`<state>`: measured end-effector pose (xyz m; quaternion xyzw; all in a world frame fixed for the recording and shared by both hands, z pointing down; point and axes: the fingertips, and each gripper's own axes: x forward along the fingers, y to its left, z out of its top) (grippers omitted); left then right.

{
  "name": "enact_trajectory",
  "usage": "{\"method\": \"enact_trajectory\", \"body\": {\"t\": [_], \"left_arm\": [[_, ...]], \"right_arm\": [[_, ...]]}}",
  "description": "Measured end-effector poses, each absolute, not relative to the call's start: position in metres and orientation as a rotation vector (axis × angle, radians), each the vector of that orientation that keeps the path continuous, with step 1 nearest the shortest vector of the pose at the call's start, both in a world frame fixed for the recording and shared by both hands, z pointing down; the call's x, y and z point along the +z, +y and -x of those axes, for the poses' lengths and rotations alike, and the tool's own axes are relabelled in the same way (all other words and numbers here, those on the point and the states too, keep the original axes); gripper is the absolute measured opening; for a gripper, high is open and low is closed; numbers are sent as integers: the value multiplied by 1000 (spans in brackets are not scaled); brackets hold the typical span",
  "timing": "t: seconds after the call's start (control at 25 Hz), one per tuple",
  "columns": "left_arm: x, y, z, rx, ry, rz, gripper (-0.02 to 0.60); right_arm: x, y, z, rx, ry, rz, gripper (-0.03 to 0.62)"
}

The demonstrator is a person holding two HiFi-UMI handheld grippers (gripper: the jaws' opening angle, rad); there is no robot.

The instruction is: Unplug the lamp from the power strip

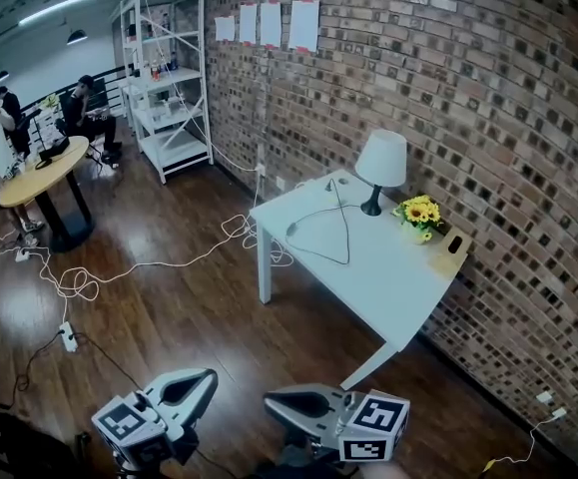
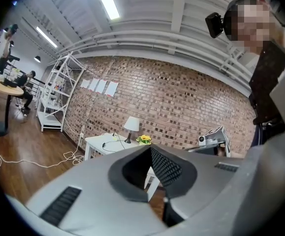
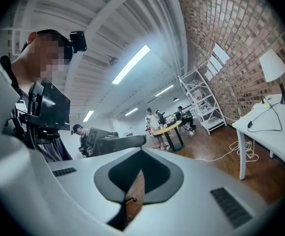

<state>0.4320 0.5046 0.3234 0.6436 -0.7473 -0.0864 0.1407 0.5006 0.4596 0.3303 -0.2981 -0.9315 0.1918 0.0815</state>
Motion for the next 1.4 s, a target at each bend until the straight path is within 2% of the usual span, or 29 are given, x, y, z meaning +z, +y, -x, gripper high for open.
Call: {"method": "enact_trajectory", "body": {"t": [1.4], "left_arm": [[327, 327, -385, 43, -2230, -1671, 21]], "right_arm": [[336, 274, -436, 691, -2752, 1125, -11]]}}
